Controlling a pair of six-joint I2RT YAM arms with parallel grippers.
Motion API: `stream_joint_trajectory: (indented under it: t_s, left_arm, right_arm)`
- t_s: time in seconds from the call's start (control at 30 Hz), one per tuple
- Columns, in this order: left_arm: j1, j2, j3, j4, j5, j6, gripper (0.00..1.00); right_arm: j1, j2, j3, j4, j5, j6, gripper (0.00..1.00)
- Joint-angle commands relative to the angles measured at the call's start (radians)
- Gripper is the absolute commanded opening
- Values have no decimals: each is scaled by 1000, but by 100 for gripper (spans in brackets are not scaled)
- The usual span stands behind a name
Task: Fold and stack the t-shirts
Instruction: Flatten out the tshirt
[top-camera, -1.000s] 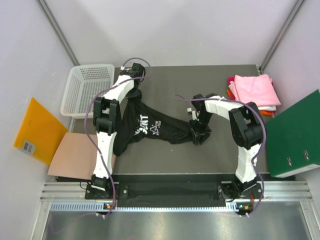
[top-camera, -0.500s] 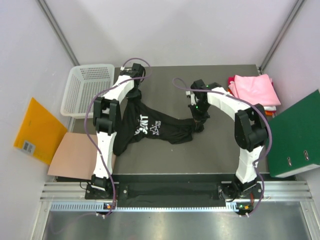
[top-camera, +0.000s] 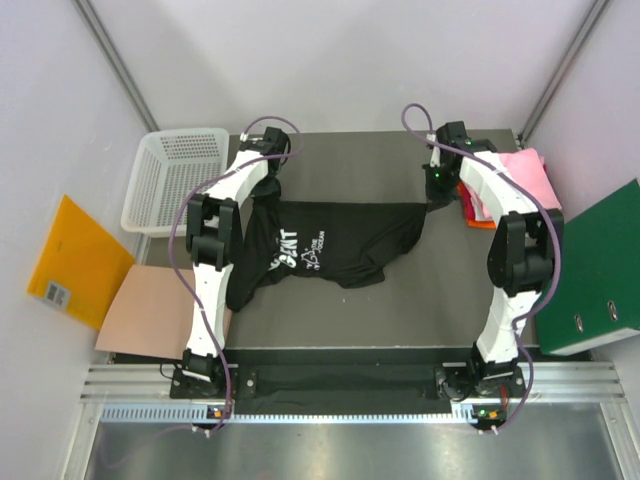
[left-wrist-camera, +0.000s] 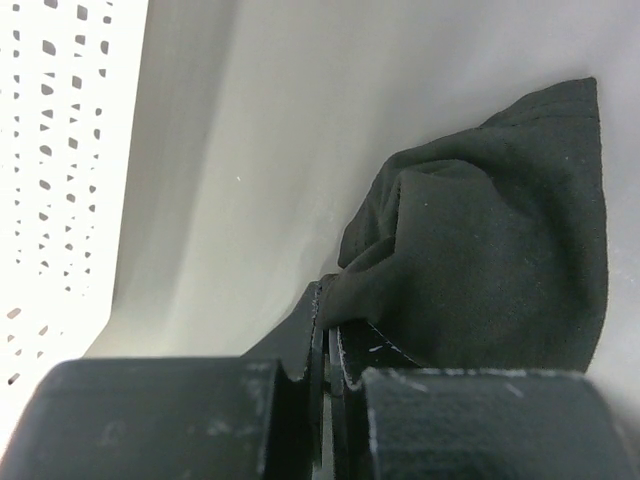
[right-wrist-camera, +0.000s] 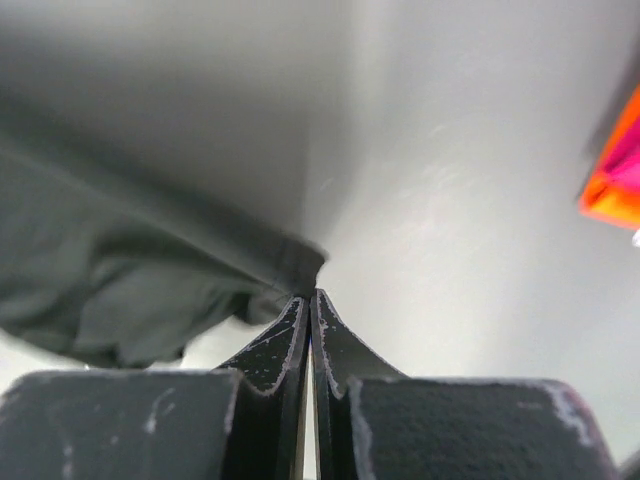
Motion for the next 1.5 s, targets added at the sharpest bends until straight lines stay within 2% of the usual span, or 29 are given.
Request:
stream_joint_trajectory:
  t_s: [0.0,0.27,0.33,0.4,0.43,0.5,0.53,0.63,0.7,0.8,1.0,1.1,1.13,1.17,1.23,1.47]
  left_arm:
    - [8,-72,3,-22,-40,4,0]
    - [15,-75,5,-18,-37,15,0]
    - [15,-74,5,-18,-31,15,4]
    - [15,-68,6,-16,-16,15,11]
    - [15,-68,8,-10,-11,15,13]
    - [17,-62,11,-10,-4,18,17]
    - [15,-60,17,-11,1,17,17]
    - [15,-52,22,-11,5,18,17]
    - [15,-51,25,-8,9,23,17]
    - [15,-48,25,-5,7,30,17]
    - [15,-49,19,-10,1,33,17]
    - [17,-51,20,-10,1,33,17]
    - [15,-52,20,-10,1,33,16]
    - [15,-54,22,-11,1,30,16]
    - [15,-62,22,-16,-17,27,13]
    - [17,-144,-3,-18,-96,32,2]
  right_arm:
    - [-51,77,74,97,21,22,0]
    - [-77,120,100,173,-7,20,0]
    - [-77,146,100,185,-34,24,0]
    - [-78,181,92,200,-76,36,11]
    - [-78,198,88,206,-85,48,32]
    - [-81,192,66,231,-123,62,42]
    - [-84,174,39,258,-134,79,55]
    - [-90,129,-13,297,-149,105,74]
    - [-94,118,-35,321,-166,108,75]
    - [-95,134,-59,337,-189,116,75]
    - [-95,198,-113,436,-252,172,64]
    - [-95,247,-89,440,-293,177,44]
    - [-94,265,-80,436,-306,175,25]
    - [-94,269,-69,427,-317,175,15]
    - [-94,240,-52,420,-311,172,0]
    - [-138,-4,-73,426,-199,151,0]
